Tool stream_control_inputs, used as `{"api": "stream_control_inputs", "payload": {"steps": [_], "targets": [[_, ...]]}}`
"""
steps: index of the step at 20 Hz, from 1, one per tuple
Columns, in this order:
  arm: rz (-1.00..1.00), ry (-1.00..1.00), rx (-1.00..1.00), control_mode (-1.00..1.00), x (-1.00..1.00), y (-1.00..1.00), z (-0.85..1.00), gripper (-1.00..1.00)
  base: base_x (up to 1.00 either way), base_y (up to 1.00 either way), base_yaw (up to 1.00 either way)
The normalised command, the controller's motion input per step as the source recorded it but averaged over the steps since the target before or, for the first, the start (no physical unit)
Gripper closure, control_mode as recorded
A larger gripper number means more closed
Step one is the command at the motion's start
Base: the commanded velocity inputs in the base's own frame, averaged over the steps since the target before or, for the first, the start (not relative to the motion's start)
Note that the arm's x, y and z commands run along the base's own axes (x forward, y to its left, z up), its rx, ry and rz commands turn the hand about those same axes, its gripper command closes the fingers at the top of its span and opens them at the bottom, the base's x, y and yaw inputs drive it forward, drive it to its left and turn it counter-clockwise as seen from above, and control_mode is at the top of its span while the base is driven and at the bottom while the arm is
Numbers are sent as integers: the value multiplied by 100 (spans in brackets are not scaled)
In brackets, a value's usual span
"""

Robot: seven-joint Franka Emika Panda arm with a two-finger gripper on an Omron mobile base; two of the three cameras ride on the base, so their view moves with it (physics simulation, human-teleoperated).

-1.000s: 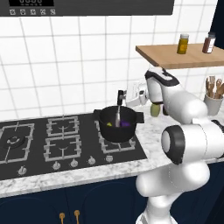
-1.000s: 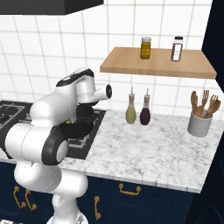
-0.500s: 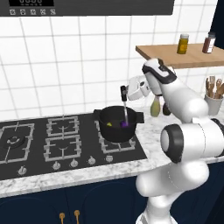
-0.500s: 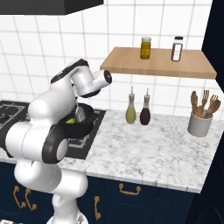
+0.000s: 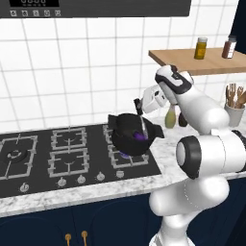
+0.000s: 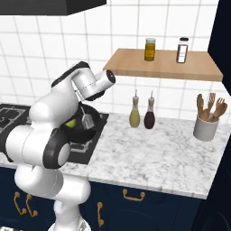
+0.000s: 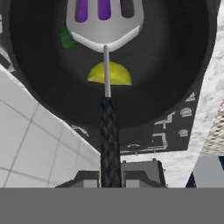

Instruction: Put the eggplant and lemon wedge in the pot. Retrieve the spatula and lightly stir the vegetables in the pot.

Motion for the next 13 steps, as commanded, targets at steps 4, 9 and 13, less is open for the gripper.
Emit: {"api": "stream_control_inputs", "payload": {"steps": [4, 9, 13], "targets": [[28, 0, 18, -100, 1, 39, -22, 100, 0, 0, 0], [32, 2, 28, -100, 2, 48, -3, 100, 0, 0, 0], [31, 3, 28, -100, 0, 24, 4, 100, 0, 0, 0]]}}
